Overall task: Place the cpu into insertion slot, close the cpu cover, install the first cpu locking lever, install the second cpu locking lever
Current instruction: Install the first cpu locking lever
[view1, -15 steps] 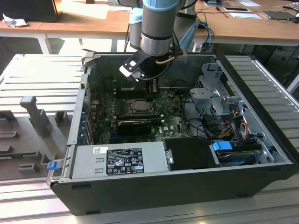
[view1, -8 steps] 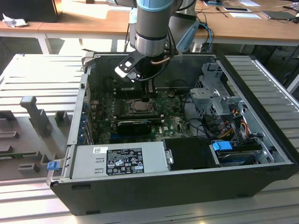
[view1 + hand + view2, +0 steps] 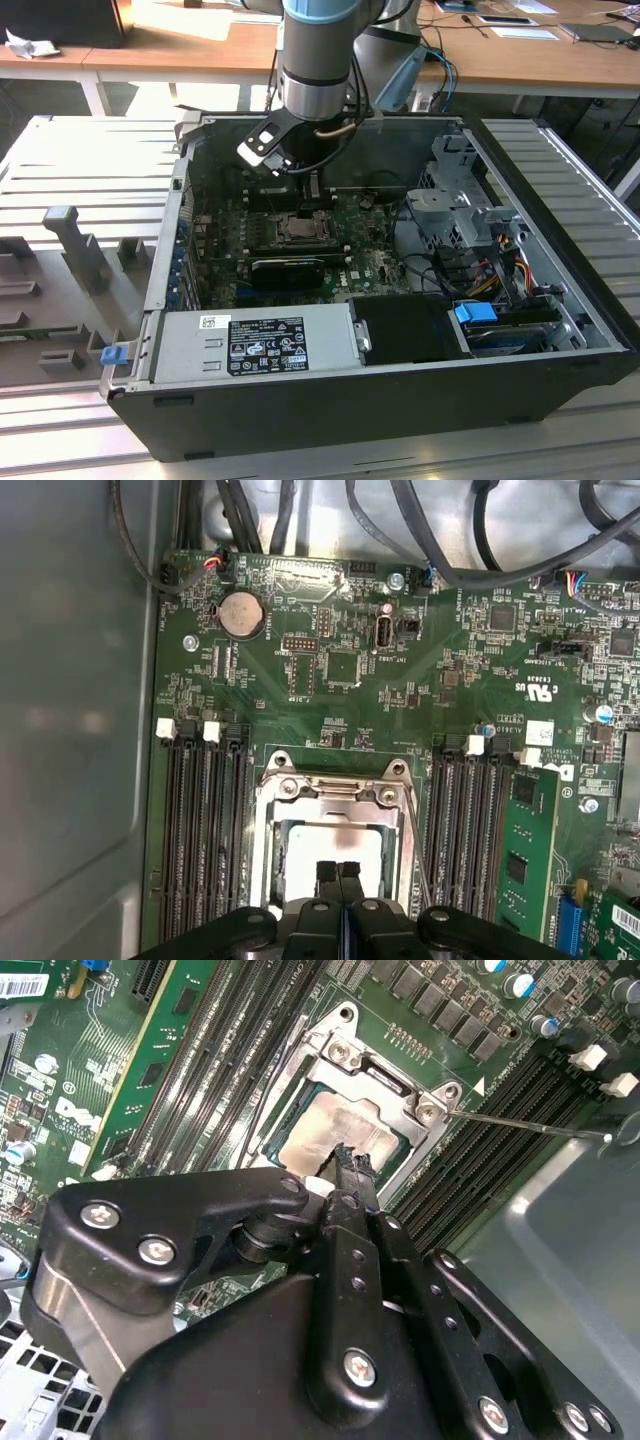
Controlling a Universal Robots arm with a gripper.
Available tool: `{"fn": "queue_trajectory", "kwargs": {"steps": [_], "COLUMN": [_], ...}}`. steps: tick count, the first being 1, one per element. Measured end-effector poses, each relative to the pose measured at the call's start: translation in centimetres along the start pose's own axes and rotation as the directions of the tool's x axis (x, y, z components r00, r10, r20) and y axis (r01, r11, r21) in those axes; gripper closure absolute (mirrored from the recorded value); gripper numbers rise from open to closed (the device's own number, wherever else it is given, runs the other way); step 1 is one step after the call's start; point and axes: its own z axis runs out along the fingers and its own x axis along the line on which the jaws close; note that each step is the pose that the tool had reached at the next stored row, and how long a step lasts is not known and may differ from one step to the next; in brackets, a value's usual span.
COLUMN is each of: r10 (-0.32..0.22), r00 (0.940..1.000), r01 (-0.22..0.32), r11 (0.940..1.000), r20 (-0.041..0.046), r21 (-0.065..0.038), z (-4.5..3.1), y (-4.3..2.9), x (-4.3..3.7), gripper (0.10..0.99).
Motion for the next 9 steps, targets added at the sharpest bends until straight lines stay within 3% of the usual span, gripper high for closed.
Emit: {"fn": "queue_trajectory", "kwargs": {"steps": [4,9], "r10": [0.0,0.0], "r00": [1.0,1.0], "r01": [0.0,0.0], "r11": [1.0,1.0], "r20": [-0.0002,-0.0002], "r21": [0.0,0.0], "z": [-0.28,-1.44], "y": [-0.02,-0.04], "x": [0.01,0.02], "gripper": [0.98,0.98]}}
